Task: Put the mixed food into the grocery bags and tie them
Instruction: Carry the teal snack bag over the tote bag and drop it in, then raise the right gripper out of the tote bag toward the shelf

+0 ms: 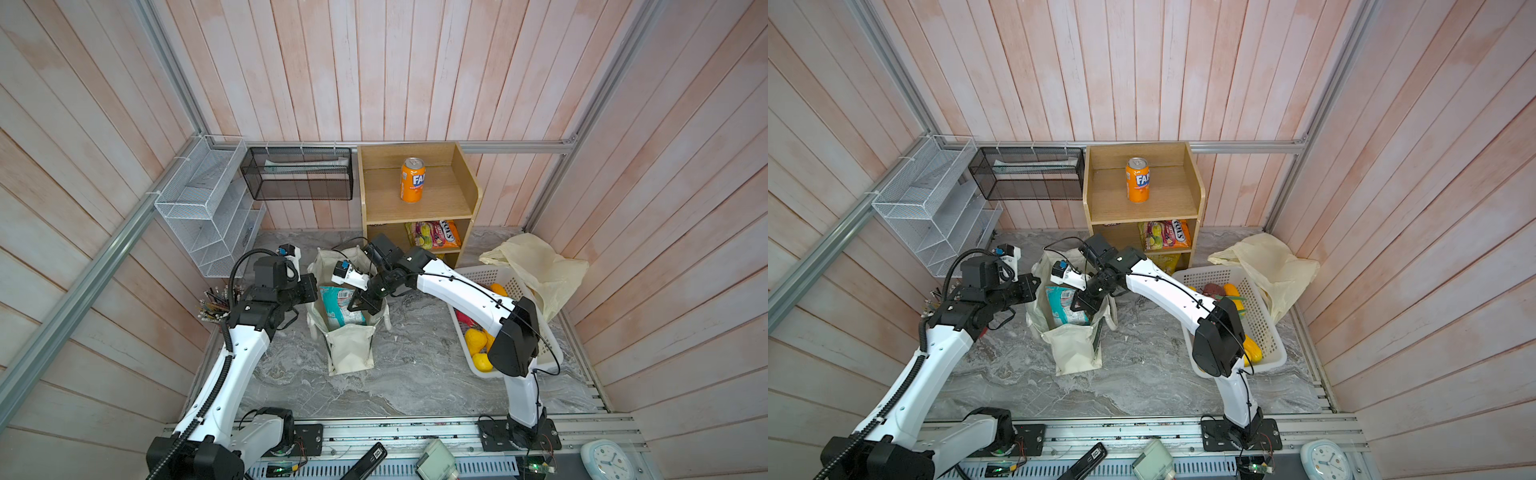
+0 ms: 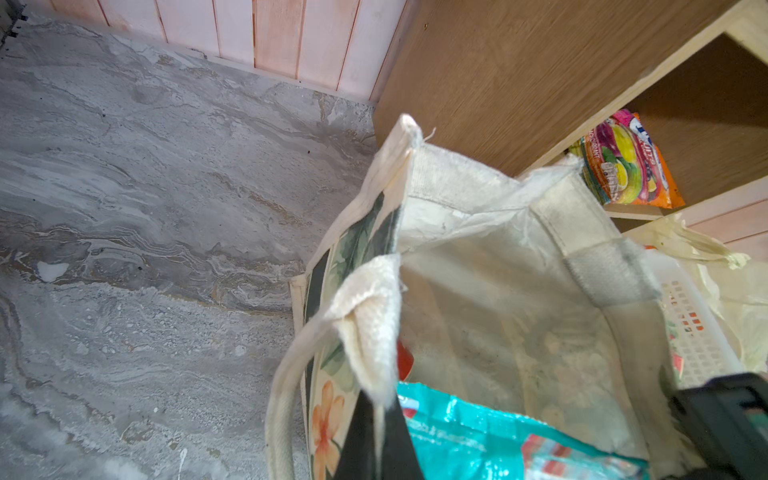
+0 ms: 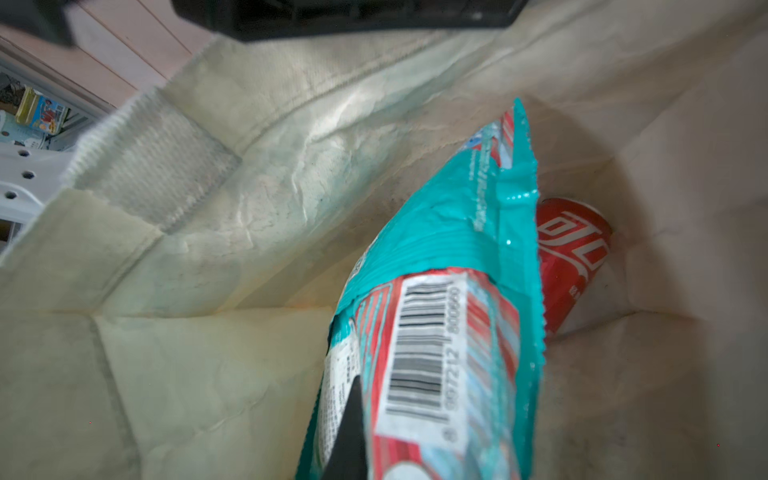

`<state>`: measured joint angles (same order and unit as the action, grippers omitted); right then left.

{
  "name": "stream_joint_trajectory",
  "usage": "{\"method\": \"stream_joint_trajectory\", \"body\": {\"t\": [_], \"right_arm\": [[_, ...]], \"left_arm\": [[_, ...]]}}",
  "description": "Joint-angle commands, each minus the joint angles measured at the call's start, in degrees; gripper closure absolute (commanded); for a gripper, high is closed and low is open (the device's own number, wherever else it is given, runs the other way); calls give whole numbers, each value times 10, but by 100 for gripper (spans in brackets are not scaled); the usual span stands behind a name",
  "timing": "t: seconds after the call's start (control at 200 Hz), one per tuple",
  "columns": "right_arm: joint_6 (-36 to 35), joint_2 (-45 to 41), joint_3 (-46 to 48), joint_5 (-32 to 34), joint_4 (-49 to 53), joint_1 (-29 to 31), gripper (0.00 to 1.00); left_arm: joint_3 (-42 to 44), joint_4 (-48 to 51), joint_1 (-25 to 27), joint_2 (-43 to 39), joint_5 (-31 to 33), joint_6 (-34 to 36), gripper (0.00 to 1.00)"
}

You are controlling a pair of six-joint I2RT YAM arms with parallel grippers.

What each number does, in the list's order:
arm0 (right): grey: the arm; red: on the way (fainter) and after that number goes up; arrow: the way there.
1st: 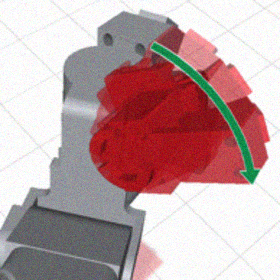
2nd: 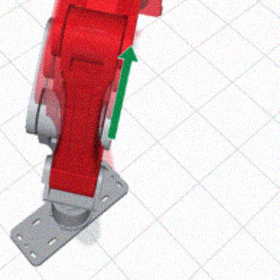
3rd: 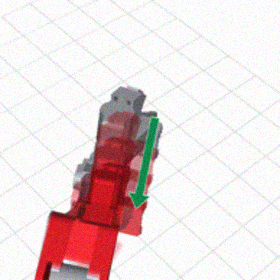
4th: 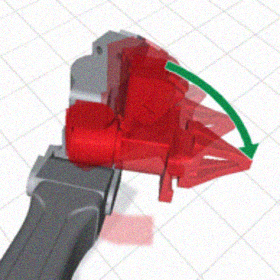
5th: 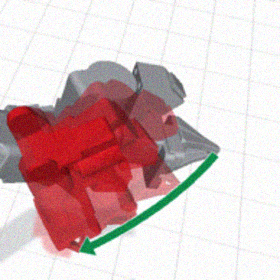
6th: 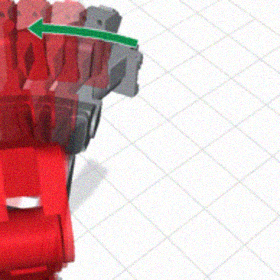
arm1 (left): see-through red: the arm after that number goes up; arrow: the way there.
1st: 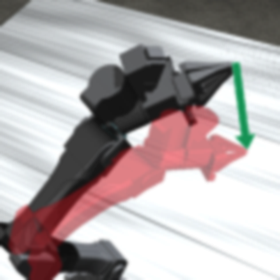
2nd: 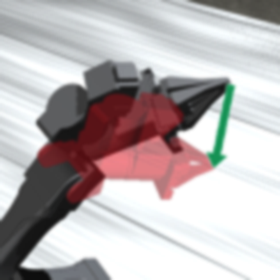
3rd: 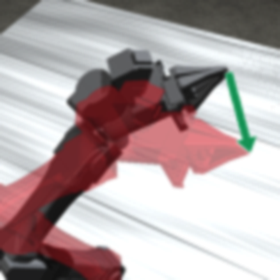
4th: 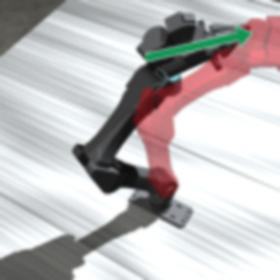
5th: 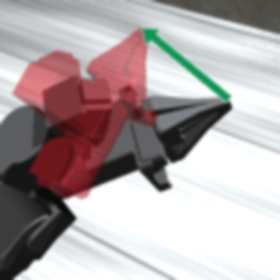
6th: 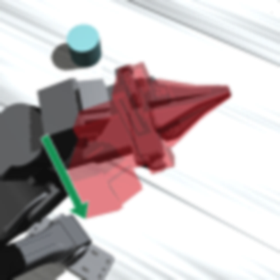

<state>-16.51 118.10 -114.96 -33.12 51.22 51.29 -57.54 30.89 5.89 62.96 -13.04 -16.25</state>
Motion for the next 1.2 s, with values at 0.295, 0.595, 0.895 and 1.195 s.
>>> {"method": "stream_joint_trajectory", "body": {"t": [0.295,0.595,0.895,1.195], "right_arm": [[-10,66,-8,-11,28,10,86],[5,40,-13,23,22,10,48],[46,-70,-27,55,15,0,46],[164,-213,147,133,-138,-33,39]], "left_arm": [[-12,-32,-3,-8,8,-10,100],[-7,-30,-3,-16,9,-11,100],[-5,-30,-3,-16,9,-10,100],[-4,-26,-3,-15,12,-7,100]]}}
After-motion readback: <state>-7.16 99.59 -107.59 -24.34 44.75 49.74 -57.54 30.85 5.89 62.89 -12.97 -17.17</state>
